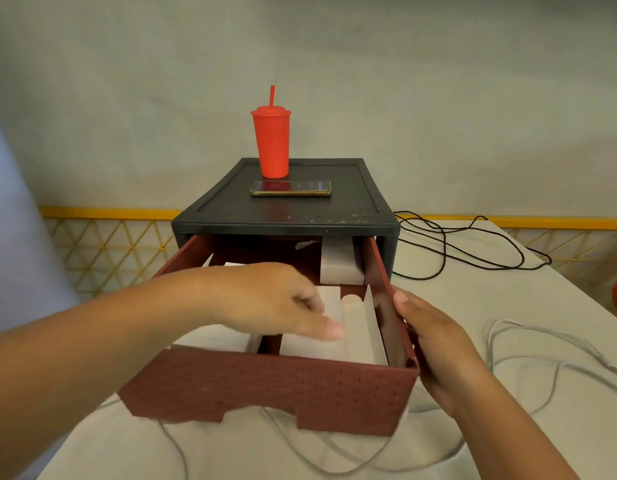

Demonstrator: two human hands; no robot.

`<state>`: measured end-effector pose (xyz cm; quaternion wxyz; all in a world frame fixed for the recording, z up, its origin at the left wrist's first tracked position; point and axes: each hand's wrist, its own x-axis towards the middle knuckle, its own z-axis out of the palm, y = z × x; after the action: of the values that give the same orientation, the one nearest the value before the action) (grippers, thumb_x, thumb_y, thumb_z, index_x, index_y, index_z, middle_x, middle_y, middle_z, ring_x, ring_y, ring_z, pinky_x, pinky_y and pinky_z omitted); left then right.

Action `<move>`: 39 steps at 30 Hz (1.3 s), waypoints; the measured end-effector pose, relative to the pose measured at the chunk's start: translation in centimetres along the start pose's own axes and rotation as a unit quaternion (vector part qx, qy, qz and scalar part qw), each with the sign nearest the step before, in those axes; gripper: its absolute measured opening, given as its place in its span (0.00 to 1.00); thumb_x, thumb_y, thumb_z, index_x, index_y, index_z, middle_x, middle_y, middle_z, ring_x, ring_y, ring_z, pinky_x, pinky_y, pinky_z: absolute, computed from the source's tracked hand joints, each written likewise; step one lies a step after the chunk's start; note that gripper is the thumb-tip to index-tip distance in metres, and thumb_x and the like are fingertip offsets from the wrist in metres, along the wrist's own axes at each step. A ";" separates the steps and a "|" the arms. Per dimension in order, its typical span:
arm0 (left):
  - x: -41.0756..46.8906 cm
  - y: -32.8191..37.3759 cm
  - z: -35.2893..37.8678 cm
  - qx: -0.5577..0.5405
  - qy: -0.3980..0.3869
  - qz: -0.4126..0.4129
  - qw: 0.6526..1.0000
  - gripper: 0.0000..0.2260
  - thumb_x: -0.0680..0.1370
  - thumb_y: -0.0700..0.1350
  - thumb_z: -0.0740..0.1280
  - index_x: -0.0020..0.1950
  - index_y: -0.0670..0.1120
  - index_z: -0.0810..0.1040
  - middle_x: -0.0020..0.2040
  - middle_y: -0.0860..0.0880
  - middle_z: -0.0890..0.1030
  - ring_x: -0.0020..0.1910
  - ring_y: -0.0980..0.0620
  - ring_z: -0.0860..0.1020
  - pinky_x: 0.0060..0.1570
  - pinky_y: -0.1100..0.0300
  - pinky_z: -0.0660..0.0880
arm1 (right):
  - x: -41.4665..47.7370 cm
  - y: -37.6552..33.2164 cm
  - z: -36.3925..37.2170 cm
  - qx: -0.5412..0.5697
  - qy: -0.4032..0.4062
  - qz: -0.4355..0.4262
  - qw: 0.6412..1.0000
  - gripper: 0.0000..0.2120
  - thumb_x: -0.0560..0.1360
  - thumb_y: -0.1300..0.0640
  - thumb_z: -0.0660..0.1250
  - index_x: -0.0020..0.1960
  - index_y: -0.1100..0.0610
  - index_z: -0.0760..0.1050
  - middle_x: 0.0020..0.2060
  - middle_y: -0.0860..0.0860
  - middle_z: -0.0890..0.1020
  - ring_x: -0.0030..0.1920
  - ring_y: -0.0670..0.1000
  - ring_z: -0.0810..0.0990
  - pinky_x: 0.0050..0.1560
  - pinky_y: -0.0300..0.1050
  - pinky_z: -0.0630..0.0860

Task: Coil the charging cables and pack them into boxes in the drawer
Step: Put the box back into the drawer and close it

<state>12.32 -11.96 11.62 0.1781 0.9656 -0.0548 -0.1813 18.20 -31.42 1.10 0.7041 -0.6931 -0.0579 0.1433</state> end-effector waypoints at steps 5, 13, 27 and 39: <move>-5.3 -3.6 2.0 0.023 0.047 0.005 0.999 0.14 0.68 0.58 0.73 0.52 0.64 0.75 0.49 0.66 0.79 0.49 0.68 0.77 0.53 0.67 0.74 | -3.4 0.5 0.5 -0.002 0.012 -0.021 1.000 0.15 0.77 0.49 0.59 0.63 0.46 0.75 0.55 0.47 0.81 0.57 0.50 0.78 0.59 0.48 0.74; -5.0 -6.7 4.7 0.101 0.207 -0.008 0.973 0.01 0.75 0.49 0.68 0.44 0.54 0.80 0.42 0.56 0.80 0.41 0.58 0.77 0.46 0.56 0.76 | -6.9 1.5 1.4 -0.124 0.021 -0.095 0.988 0.16 0.74 0.45 0.65 0.62 0.40 0.71 0.54 0.44 0.80 0.58 0.47 0.76 0.59 0.46 0.72; -1.9 -6.6 3.8 0.101 0.289 -0.032 0.951 0.05 0.78 0.46 0.64 0.49 0.49 0.80 0.43 0.51 0.79 0.43 0.52 0.76 0.40 0.61 0.68 | -7.3 3.7 1.8 -0.205 0.073 -0.123 0.968 0.24 0.75 0.57 0.65 0.68 0.44 0.65 0.58 0.40 0.74 0.58 0.45 0.74 0.55 0.37 0.68; 2.8 -7.6 3.3 0.128 0.330 -0.091 0.931 0.06 0.79 0.45 0.62 0.52 0.48 0.78 0.43 0.50 0.77 0.52 0.48 0.75 0.45 0.57 0.72 | -8.2 6.8 2.7 -0.418 -0.054 -0.172 0.891 0.18 0.73 0.50 0.66 0.63 0.47 0.72 0.55 0.39 0.74 0.56 0.40 0.72 0.57 0.31 0.66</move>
<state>14.04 -6.46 5.08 0.0434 0.9865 0.0724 0.1406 8.78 -31.20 -4.63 0.3588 -0.8937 -0.2686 0.0203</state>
